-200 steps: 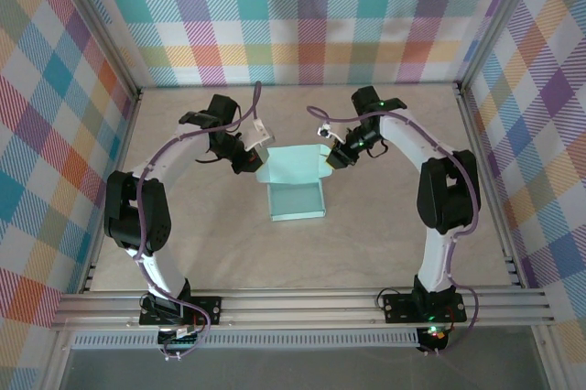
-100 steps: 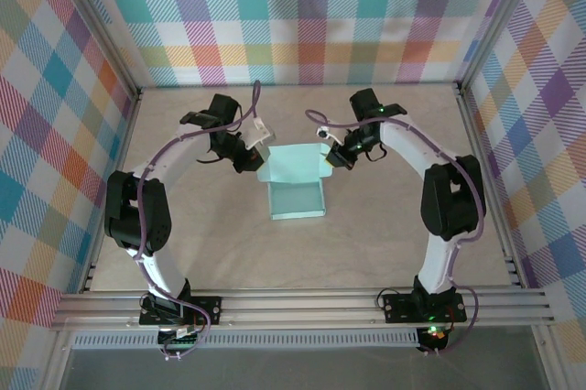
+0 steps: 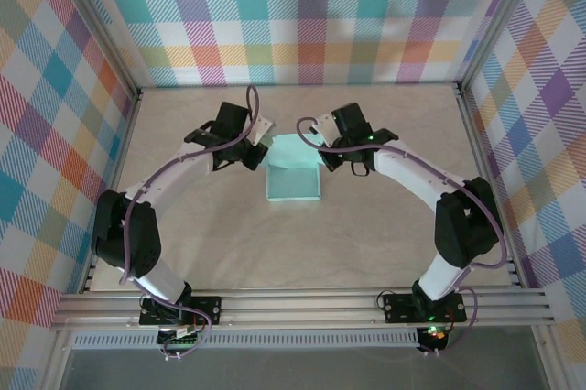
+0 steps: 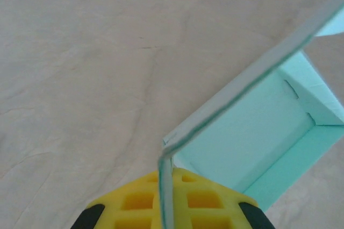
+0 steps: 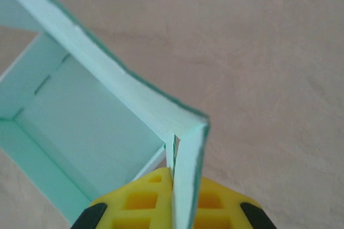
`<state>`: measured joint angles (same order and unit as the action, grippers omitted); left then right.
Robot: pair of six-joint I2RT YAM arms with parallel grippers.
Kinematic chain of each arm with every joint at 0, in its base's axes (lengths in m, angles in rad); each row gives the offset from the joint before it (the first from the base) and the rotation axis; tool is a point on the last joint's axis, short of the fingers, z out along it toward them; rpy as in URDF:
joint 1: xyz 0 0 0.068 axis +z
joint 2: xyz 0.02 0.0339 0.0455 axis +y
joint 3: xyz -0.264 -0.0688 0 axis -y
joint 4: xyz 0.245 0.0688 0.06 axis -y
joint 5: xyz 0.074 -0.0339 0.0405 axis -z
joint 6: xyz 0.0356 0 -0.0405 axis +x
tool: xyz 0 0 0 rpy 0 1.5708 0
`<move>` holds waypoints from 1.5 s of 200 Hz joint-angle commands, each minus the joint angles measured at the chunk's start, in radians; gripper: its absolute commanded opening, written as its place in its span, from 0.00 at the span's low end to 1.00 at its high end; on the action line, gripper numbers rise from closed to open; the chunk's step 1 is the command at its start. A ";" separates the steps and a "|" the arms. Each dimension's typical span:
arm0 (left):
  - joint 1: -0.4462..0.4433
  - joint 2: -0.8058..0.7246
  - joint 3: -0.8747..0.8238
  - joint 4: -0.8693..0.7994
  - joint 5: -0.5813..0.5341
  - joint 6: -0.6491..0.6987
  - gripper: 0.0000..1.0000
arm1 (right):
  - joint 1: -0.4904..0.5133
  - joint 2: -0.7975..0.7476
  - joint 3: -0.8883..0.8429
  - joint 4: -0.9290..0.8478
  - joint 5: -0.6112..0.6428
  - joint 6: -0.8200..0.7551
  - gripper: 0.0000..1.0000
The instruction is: Fold the paper box
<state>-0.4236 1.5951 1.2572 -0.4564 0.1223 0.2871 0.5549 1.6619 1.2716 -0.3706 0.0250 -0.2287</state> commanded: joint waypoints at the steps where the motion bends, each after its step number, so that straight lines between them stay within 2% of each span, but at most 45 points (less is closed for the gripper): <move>1: -0.039 -0.072 -0.034 0.135 -0.152 -0.239 0.00 | 0.026 -0.045 -0.070 0.167 0.087 0.204 0.00; 24: -0.054 -0.094 -0.079 0.170 -0.174 -0.387 0.00 | 0.062 -0.073 -0.128 0.234 0.182 0.297 0.00; 40: -0.084 -0.103 -0.114 0.265 -0.211 -0.465 0.00 | 0.092 -0.090 -0.170 0.293 0.249 0.338 0.00; 70: -0.156 -0.088 -0.140 0.342 -0.303 -0.485 0.00 | 0.142 -0.106 -0.236 0.392 0.395 0.412 0.00; 106: -0.178 -0.042 -0.164 0.419 -0.358 -0.512 0.00 | 0.177 -0.089 -0.252 0.413 0.485 0.518 0.00; 139: -0.194 -0.024 -0.217 0.512 -0.380 -0.535 0.00 | 0.197 -0.070 -0.270 0.431 0.534 0.624 0.00; 161: -0.202 0.010 -0.207 0.502 -0.378 -0.541 0.00 | 0.204 -0.061 -0.287 0.465 0.537 0.664 0.00; 192: -0.208 0.049 -0.203 0.509 -0.375 -0.549 0.00 | 0.218 0.004 -0.211 0.337 0.629 0.730 0.00; 300: -0.221 0.067 -0.261 0.569 -0.362 -0.570 0.00 | 0.227 0.045 -0.258 0.354 0.667 0.883 0.00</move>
<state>-0.6266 1.6608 1.0298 0.0677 -0.2562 -0.2550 0.7734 1.6768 1.0233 -0.0113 0.6807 0.5892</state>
